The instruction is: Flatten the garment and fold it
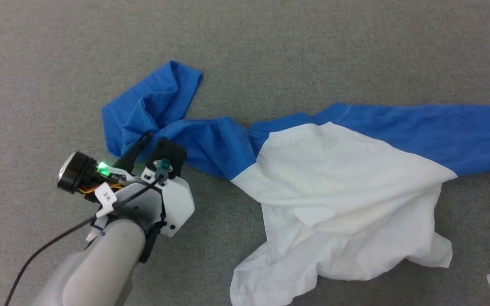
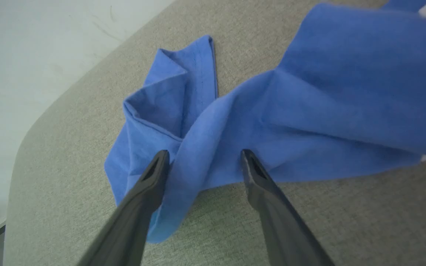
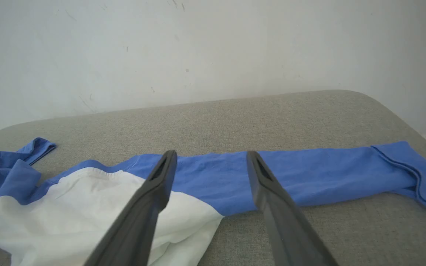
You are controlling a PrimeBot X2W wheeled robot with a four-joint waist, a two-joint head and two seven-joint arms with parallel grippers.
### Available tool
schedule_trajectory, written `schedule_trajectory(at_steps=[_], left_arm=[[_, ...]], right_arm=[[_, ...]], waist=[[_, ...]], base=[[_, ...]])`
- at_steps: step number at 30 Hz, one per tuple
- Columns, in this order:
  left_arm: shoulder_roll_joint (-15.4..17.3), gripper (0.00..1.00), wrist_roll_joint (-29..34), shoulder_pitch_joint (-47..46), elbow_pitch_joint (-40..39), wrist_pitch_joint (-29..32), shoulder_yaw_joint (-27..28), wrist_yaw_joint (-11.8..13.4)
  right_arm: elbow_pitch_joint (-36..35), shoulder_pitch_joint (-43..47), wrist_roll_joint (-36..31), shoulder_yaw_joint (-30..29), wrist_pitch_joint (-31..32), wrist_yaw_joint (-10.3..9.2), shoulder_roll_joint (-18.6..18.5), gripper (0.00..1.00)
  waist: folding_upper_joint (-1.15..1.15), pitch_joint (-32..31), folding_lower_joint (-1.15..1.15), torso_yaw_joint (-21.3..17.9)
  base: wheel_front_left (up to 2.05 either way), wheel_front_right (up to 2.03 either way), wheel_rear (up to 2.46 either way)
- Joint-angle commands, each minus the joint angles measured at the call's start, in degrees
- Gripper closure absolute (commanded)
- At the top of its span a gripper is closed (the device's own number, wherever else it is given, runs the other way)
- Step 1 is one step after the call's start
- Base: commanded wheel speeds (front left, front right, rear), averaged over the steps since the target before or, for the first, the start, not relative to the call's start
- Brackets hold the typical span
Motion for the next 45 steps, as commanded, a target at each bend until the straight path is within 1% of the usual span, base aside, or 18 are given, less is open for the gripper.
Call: schedule_trajectory(at_steps=[1,4,7,8,9,12,15,17,20,23,28,31,32,33,34,39,42,45], left_arm=[[0.5,0.00,-0.1,-0.8,0.7,1.1,0.0,-0.4],[1.3,0.00,-0.7,-1.1,2.0,2.7,0.5,-0.7],[1.6,0.00,-1.4,-0.6,3.5,1.9,1.1,-0.3],[1.4,0.27,-1.9,-0.2,4.0,1.4,1.4,0.1],[1.1,1.00,-2.4,0.1,4.3,0.6,1.8,0.5],[0.2,1.00,-4.6,1.9,4.1,-2.3,3.2,1.9],[0.0,1.00,-6.9,4.5,1.3,-5.3,6.2,4.5],[0.4,1.00,-8.3,7.1,-2.1,-5.7,8.4,6.3],[2.3,1.00,-10.2,12.5,-7.3,-2.8,11.1,8.2],[3.5,1.00,-12.1,18.0,-11.5,1.5,12.0,9.0],[2.0,1.00,-15.6,24.4,-13.2,6.4,11.0,9.9],[0.7,1.00,-15.8,24.9,-12.9,4.1,11.5,11.0],[0.3,0.78,-15.7,24.8,-12.9,3.0,11.6,11.4],[-0.2,0.13,-15.7,24.5,-13.3,1.4,12.1,11.9],[-0.8,0.00,-16.1,24.4,-13.8,0.0,12.4,12.0],[-3.3,0.00,-19.6,22.9,-22.1,-5.3,13.7,10.8],[-2.6,0.00,-19.3,20.4,-27.7,-5.7,13.5,9.5],[-1.2,0.00,-17.3,15.9,-30.0,-4.1,12.0,7.8]], right_arm=[[0.1,-0.7,0.5,0.2,0.0,-0.05,-0.4,0.00],[0.5,-1.0,1.1,0.7,-0.3,-0.05,-1.3,0.00],[0.8,-1.3,1.5,1.0,-0.5,-0.05,-2.1,0.00],[0.9,-1.5,1.7,1.1,-0.6,-0.05,-2.4,0.00],[1.1,-1.6,1.8,1.2,-0.6,-0.05,-2.6,0.00],[1.1,-1.7,2.1,1.3,-0.6,-0.05,-3.0,0.00],[1.3,-1.4,2.1,0.9,-0.5,-0.05,-3.1,0.00],[1.2,-1.0,2.0,0.8,-0.4,-0.05,-3.1,0.00],[0.9,-0.6,1.9,1.0,0.0,-0.05,-3.0,0.00],[0.7,-0.4,1.9,1.3,0.4,-0.05,-2.9,0.00],[0.8,-0.8,1.9,2.0,1.1,-0.05,-2.9,0.00],[1.0,-0.7,1.9,2.1,1.3,-0.05,-2.9,0.00],[1.1,-0.7,1.9,2.1,1.4,-0.05,-2.9,0.00],[1.2,-0.7,1.9,2.1,1.5,-0.05,-2.8,0.00],[1.3,-0.7,1.8,2.0,1.7,-0.05,-2.7,0.00],[1.4,-0.3,1.3,2.1,2.2,-0.05,-1.8,0.00],[1.3,-0.2,1.2,2.5,2.4,-0.05,-1.3,0.00],[1.2,-0.6,1.2,3.0,2.4,-0.05,-1.2,0.00]], waist=[[-0.01,1.5,-0.01,-0.8],[-0.01,2.5,-0.01,-1.1],[-0.01,3.0,-0.01,-1.2],[-0.01,3.2,-0.01,-1.2],[-0.01,3.2,-0.01,-1.2],[-0.01,2.9,-0.01,-1.0],[-0.01,2.1,-0.01,-0.3],[-0.01,1.6,-0.01,0.2],[-0.01,1.2,-0.01,0.8],[-0.01,1.2,-0.01,1.2],[-0.01,1.3,-0.01,1.3],[-0.01,0.8,-0.01,1.3],[-0.01,0.6,-0.01,1.3],[-0.01,0.4,-0.01,1.3],[-0.01,0.1,-0.01,1.3],[-0.01,-1.1,-0.01,1.4],[-0.01,-1.4,-0.01,1.3],[-0.01,-1.1,-0.01,0.9]], base=[[0.00,0.00,0.00],[0.00,0.00,0.00],[0.00,0.00,0.00],[0.00,0.00,0.00],[0.00,0.00,0.00],[0.00,0.00,0.00],[0.00,0.00,0.00],[0.00,0.00,0.00],[0.00,0.00,0.00],[0.00,0.00,0.00],[0.00,0.00,0.00],[0.00,0.00,0.00],[0.00,0.00,0.00],[0.00,0.00,0.00],[0.00,0.00,0.00],[0.00,0.00,0.00],[0.00,0.00,0.00],[0.00,0.00,0.00]])
